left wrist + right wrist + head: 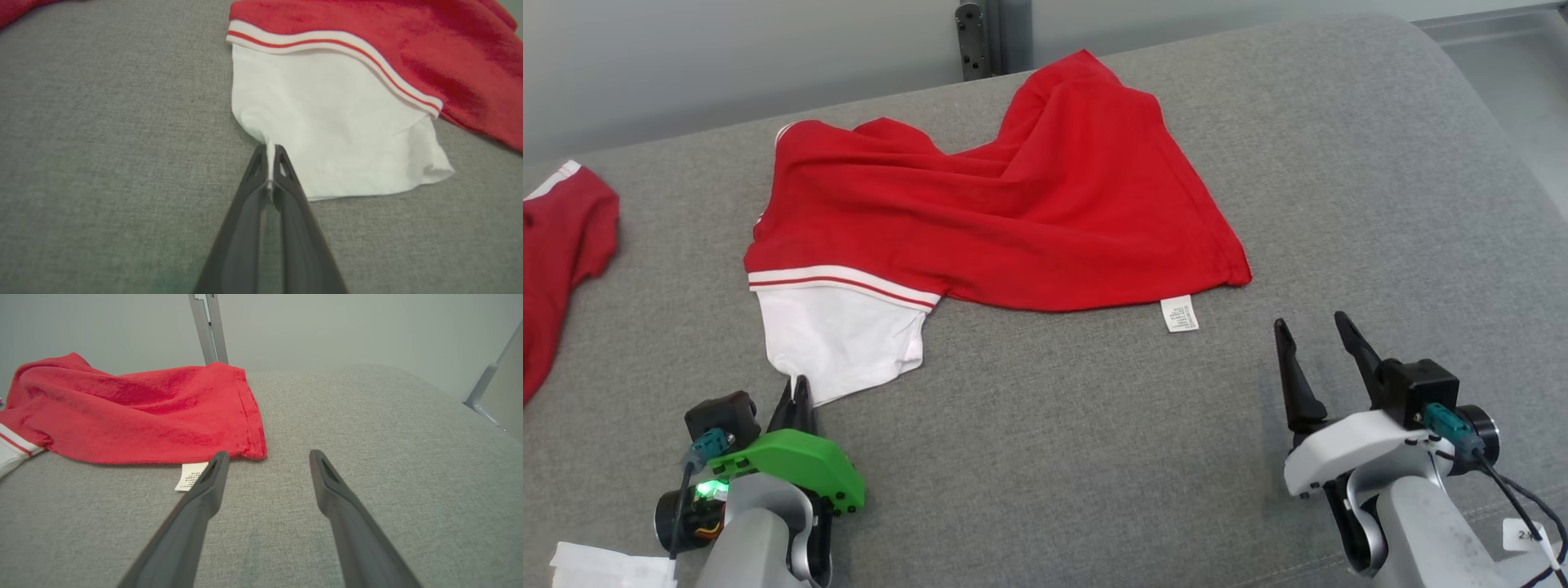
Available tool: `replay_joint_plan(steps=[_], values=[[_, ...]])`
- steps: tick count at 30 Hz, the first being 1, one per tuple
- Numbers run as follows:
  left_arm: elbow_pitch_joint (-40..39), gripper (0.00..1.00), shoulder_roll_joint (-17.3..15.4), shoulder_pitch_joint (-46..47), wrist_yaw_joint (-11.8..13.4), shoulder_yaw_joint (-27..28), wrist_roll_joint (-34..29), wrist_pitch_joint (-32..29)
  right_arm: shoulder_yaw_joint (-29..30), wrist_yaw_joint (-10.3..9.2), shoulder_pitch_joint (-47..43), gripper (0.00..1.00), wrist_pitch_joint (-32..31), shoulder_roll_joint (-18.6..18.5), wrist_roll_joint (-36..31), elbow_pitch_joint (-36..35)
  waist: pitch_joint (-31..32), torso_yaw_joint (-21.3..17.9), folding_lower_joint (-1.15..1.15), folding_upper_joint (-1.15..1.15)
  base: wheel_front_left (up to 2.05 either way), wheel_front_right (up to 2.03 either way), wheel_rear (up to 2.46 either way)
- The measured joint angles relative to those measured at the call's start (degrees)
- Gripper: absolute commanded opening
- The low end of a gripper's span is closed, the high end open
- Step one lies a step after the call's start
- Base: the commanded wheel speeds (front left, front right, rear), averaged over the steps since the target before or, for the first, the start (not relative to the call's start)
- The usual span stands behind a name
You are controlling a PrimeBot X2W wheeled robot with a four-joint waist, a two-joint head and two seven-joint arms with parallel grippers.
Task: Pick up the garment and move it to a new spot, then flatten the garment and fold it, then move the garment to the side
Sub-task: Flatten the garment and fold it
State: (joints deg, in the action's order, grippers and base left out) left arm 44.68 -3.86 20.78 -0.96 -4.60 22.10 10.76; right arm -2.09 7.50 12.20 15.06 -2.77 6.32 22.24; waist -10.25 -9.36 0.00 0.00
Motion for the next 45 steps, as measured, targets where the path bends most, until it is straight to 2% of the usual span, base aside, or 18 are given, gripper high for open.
replay_joint_plan(steps=[9,15,20,25,26,27,29,30,38,41,45], values=[[-9.4,0.00,0.6,-2.2,-0.7,-1.5,0.2,2.9,5.7,0.00,10.1,1.00,0.0,0.0,-2.6,15.4,-0.5,4.7,0.00,0.00,0.00,0.00,0.00],[-16.9,0.00,0.6,-5.7,0.0,-2.1,0.4,2.8,10.6,0.00,16.3,1.00,0.0,0.0,-3.4,24.5,-1.2,8.4,0.00,0.00,0.00,0.00,0.00],[-21.4,0.00,0.5,-7.7,0.8,-2.5,0.5,1.6,14.7,0.00,19.9,1.00,-0.4,0.0,-6.9,31.1,-2.0,11.1,0.00,0.00,0.00,0.00,0.00],[-24.4,0.00,0.5,-9.0,1.5,-2.8,0.5,0.8,15.9,0.00,22.5,1.00,-0.7,0.0,-8.1,36.4,-2.6,13.1,0.00,0.00,0.00,0.00,0.00],[-24.9,0.00,0.5,-9.3,1.5,-2.8,0.5,0.6,16.1,-0.01,22.9,0.85,-0.9,-0.1,-8.1,37.2,-2.7,13.3,0.00,0.00,0.00,0.00,0.00],[-25.3,0.00,0.5,-9.4,1.5,-2.9,0.6,0.5,16.2,-0.01,23.2,0.50,-1.0,-0.2,-8.1,38.0,-2.7,13.5,0.00,0.00,0.00,0.00,0.00],[-26.1,0.00,0.5,-9.7,1.5,-3.0,0.6,0.4,16.0,-0.01,24.1,0.21,-1.1,-0.2,-7.5,39.7,-2.5,13.6,0.00,0.00,0.00,0.00,0.00],[-26.4,0.00,0.5,-9.8,1.6,-3.0,0.7,0.4,15.9,0.00,24.5,0.00,-1.1,-0.2,-7.1,40.3,-2.4,13.5,0.00,0.00,0.00,0.00,0.00],[-28.7,0.00,0.2,-10.8,1.7,-2.9,2.0,0.9,10.1,0.00,26.2,0.00,-0.5,-0.1,0.0,42.4,-1.0,12.3,0.00,0.00,0.00,0.00,0.00],[-29.8,0.00,0.2,-10.9,1.4,-2.6,2.8,1.2,6.9,0.00,26.2,0.00,-0.3,0.0,4.4,40.0,-0.2,11.6,0.00,0.00,0.00,0.00,0.00],[-32.0,0.00,0.3,-11.5,0.8,-1.7,4.7,1.7,3.3,0.00,24.8,0.00,0.0,0.0,9.3,33.2,1.3,10.4,0.00,0.00,0.00,0.00,0.00]])
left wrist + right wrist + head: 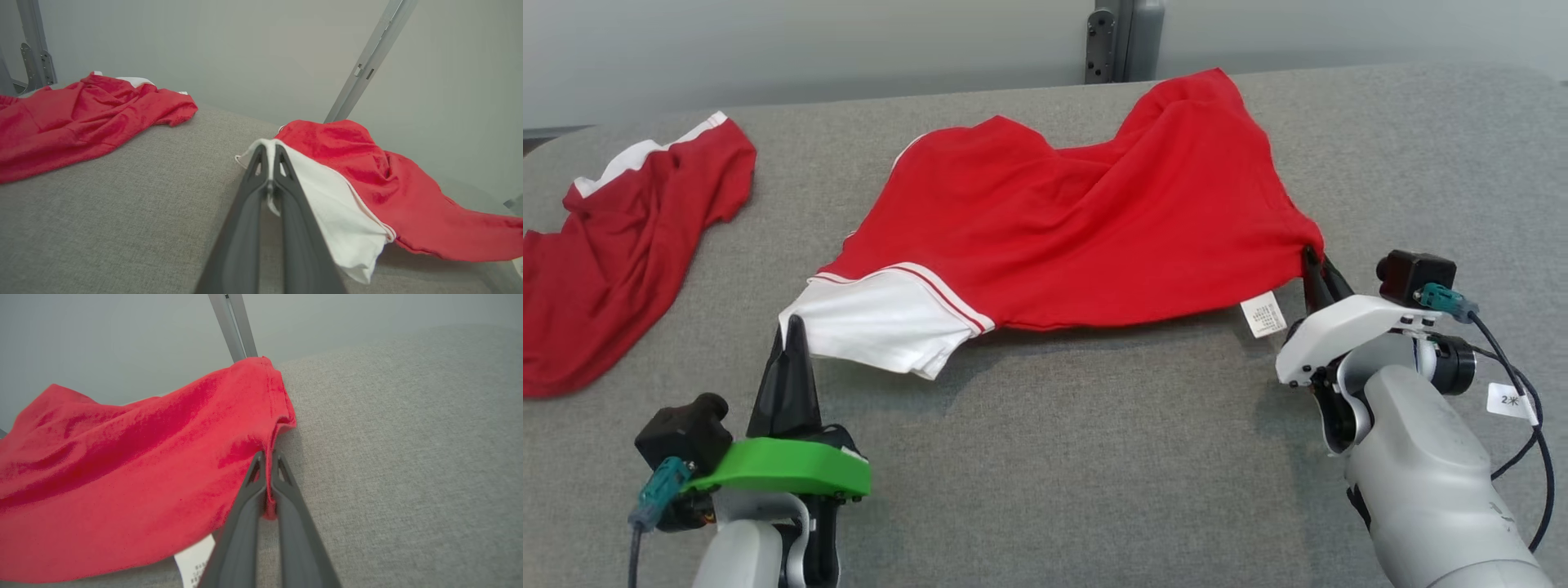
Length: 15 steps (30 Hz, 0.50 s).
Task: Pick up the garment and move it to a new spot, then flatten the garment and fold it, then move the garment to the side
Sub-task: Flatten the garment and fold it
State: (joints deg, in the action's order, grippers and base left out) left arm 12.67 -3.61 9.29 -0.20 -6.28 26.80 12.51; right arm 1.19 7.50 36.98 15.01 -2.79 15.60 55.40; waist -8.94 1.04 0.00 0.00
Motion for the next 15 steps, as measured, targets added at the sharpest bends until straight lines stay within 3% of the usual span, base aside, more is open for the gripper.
replay_joint_plan(steps=[7,15], values=[[-7.8,0.00,0.4,-0.2,-1.3,2.0,8.4,-1.1,-4.1,0.00,-4.8,0.00,0.0,0.0,6.9,-14.4,3.1,-2.4,0.00,0.00,0.00,0.00,0.00],[-23.3,0.00,0.6,-0.4,-0.2,3.5,16.1,-5.5,-4.6,-0.01,-10.1,0.00,-2.6,-1.5,15.8,-35.2,7.0,-5.2,0.00,0.00,0.00,0.00,0.00]])
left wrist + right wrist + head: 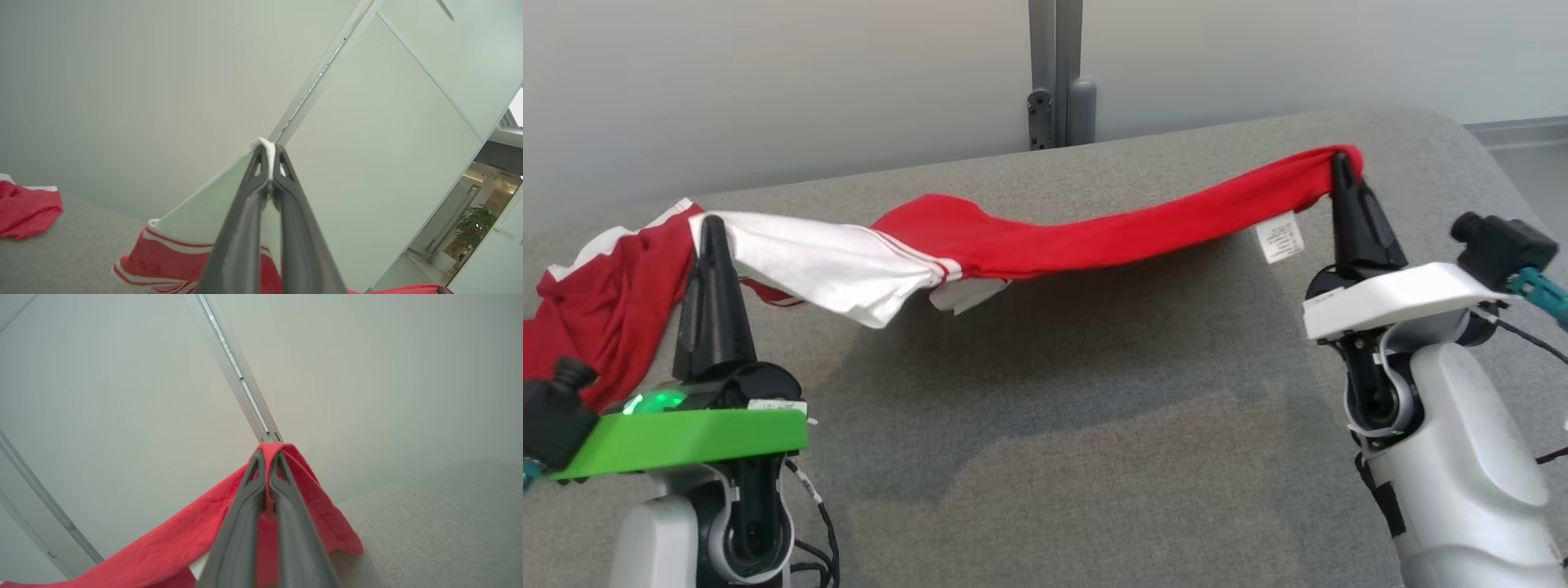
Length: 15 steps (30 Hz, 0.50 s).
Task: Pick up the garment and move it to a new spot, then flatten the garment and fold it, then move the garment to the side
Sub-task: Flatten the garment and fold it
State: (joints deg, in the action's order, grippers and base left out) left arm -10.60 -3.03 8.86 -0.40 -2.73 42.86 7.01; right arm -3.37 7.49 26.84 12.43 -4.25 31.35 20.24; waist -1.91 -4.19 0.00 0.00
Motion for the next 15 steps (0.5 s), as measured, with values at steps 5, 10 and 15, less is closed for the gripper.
replay_joint_plan(steps=[5,10,15], values=[[-12.1,0.00,-0.9,0.7,2.0,0.4,1.4,-4.5,3.2,0.00,-3.8,0.00,-4.1,-1.1,3.9,-15.4,2.2,-1.4,0.00,0.00,0.00,0.00,0.00],[-22.2,0.00,-3.2,3.6,4.0,0.6,1.4,-8.9,7.1,0.00,-7.1,0.00,-9.2,-1.0,5.9,-29.6,3.4,-2.6,0.00,0.00,0.00,0.00,0.00],[-29.8,0.00,-5.1,7.1,5.5,-0.2,0.4,-13.2,10.0,0.00,-10.4,0.00,-14.6,0.0,6.9,-41.0,3.7,-3.2,0.00,0.00,0.00,0.00,0.00]])
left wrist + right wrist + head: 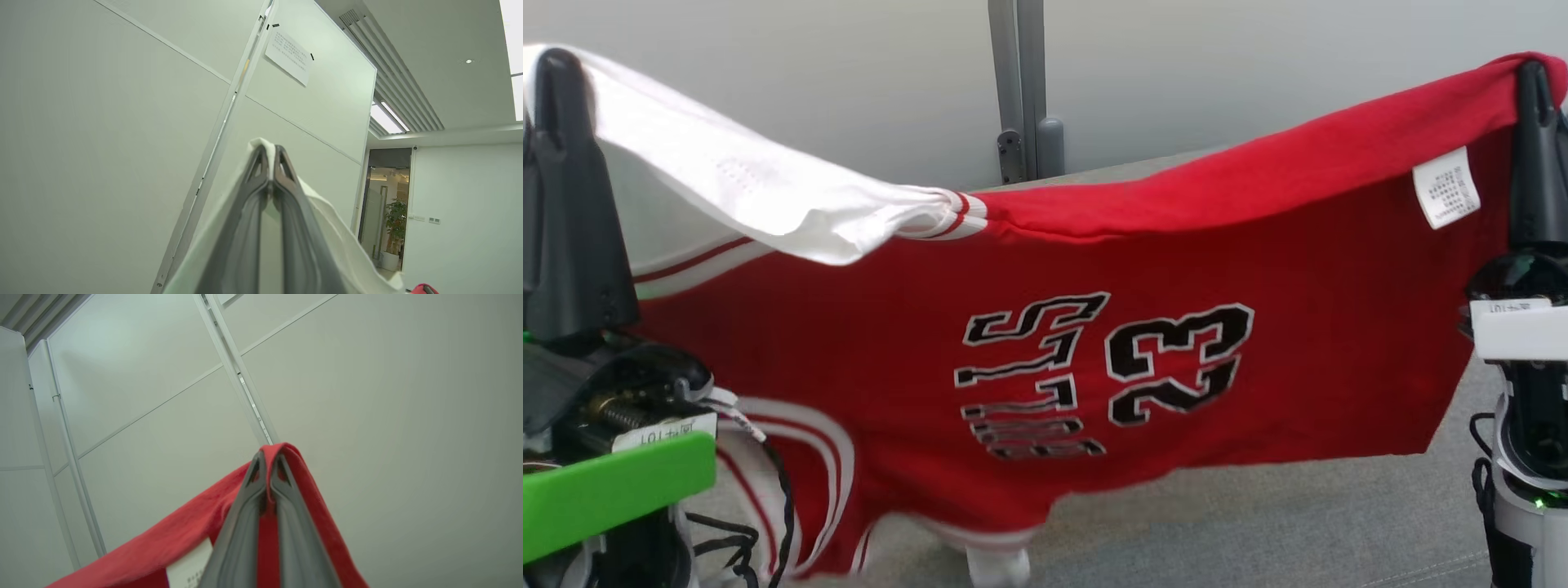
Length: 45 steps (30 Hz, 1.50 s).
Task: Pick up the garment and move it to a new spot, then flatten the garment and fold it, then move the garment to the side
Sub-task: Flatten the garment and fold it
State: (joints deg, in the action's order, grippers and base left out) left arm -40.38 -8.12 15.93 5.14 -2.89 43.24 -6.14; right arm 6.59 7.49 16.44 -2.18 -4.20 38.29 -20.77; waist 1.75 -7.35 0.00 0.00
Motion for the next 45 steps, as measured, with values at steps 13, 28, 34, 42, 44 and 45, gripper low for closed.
replay_joint_plan(steps=[13,28,34,42,44,45], values=[[7.2,0.00,-1.5,13.4,1.8,-1.9,0.2,-6.4,-1.4,-0.01,4.1,0.00,-7.2,1.3,1.5,3.3,-5.7,0.2,0.00,0.00,0.00,0.00,0.00],[55.0,0.00,-3.9,69.2,-3.9,-5.0,-13.7,6.9,1.0,-0.01,62.1,0.00,7.9,1.4,-16.2,50.2,-22.0,2.4,0.00,0.00,0.00,0.00,0.00],[67.0,0.00,-1.9,69.1,-6.1,-5.1,-13.1,13.3,-1.2,-0.01,67.6,0.00,14.0,1.4,-19.0,64.8,-28.7,3.8,0.01,0.00,0.00,0.00,0.00],[72.5,0.00,-3.2,59.3,-9.9,-3.2,-10.0,18.9,-7.0,-0.01,62.9,0.00,16.9,1.5,-16.1,72.6,-36.5,5.5,0.01,0.00,0.00,0.00,0.00],[71.3,0.00,-3.6,57.0,-10.7,-3.0,-9.4,19.4,-8.4,-0.01,61.6,0.00,17.0,1.4,-14.6,72.0,-37.9,5.8,0.01,0.00,0.00,0.00,0.00],[70.5,0.00,-3.6,55.7,-11.0,-3.0,-8.6,19.6,-8.8,-0.01,60.9,0.00,17.1,1.5,-13.7,71.6,-38.4,6.0,0.01,0.00,0.00,0.00,0.00]])
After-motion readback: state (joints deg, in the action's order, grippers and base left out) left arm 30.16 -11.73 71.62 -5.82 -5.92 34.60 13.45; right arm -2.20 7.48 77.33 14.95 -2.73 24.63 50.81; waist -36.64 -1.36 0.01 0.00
